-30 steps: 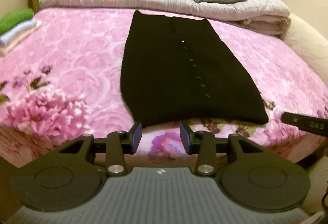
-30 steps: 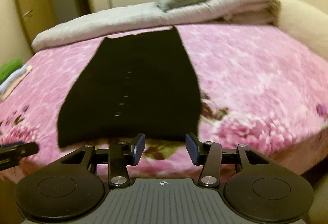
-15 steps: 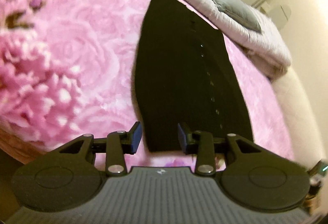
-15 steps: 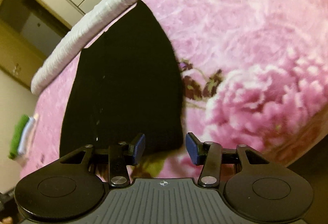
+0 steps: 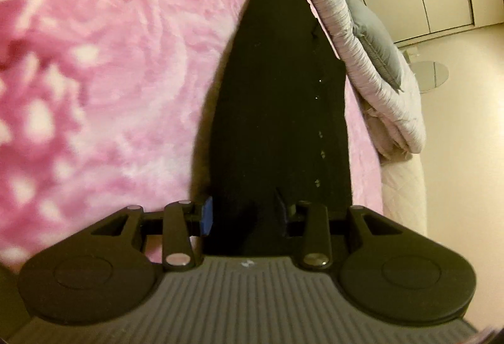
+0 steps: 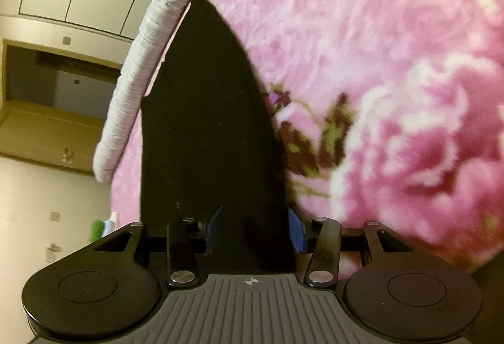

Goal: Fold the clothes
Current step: 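Grasp the black garment's hem edge with both grippers, then lift the hem with both grippers and fold it toward the collar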

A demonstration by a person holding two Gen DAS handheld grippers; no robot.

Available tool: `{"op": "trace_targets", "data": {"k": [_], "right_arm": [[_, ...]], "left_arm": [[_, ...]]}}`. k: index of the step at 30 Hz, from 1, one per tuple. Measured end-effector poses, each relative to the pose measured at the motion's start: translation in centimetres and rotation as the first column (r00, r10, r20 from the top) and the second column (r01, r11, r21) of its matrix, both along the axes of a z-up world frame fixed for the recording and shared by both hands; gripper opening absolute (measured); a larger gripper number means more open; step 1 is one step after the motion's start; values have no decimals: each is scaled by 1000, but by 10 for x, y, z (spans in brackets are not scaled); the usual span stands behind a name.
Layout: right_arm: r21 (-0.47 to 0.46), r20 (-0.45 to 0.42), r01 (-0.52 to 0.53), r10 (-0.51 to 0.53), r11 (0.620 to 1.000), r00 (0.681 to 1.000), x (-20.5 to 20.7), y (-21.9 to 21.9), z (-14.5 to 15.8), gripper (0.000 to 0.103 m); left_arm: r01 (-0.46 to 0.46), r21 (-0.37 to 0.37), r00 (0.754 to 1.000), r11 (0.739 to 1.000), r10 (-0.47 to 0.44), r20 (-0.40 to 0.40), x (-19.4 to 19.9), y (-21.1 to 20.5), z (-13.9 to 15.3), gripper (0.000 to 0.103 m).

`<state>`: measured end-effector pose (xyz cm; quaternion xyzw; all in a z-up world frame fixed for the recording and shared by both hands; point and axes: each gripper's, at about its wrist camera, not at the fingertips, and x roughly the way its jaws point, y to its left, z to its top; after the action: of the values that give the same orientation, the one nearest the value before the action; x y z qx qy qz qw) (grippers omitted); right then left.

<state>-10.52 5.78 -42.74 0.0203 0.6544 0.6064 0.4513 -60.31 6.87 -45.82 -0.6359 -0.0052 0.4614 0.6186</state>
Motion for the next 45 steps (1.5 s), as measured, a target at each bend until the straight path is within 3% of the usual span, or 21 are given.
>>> {"op": "trace_targets", "data": {"k": [5,7,9,10,15,20,22,27,35,39,45], "right_arm": [[36,7,-60,60,998,998,-4,11,-3,46],[50,41,-91,89,995,995,-9,11,-3,29],[45,52,-101,98,994,994,-13,9,-5,18],[47,52,-101,98,994,994,-13,9,-5,14],[131,35,-80,76,988,996,-6,5,16,10],[180,29,-86,82,980,996,-3,-14,42,9],[155,25,-85,82,984,996,-2,-24,38,9],[55,-8,-68,68,996,998,-1,-67,16,8],[29,22,-133,133,991,991,-4,-118,30,8],[68,33,-176,174,982,984,-7,-139,51,9],[207,48,-206,200,956,979,-9,-126,90,9]], "left_arm": [[48,34,998,998,-46,-45,6,4,0,30],[68,43,996,997,-65,-68,10,4,1,27],[88,51,992,995,-84,-91,14,5,2,9],[99,55,990,994,-93,-102,16,5,3,9],[129,142,984,981,-109,-138,13,-1,28,7],[159,234,976,959,-117,-183,8,-20,62,7],[165,229,977,959,-127,-173,7,-34,62,7],[138,137,984,981,-120,-135,-2,-80,36,7],[150,172,983,974,-127,-135,-7,-140,49,7],[157,194,983,968,-134,-125,-10,-161,63,7],[151,283,988,947,-137,-71,-15,-136,99,7]]}}
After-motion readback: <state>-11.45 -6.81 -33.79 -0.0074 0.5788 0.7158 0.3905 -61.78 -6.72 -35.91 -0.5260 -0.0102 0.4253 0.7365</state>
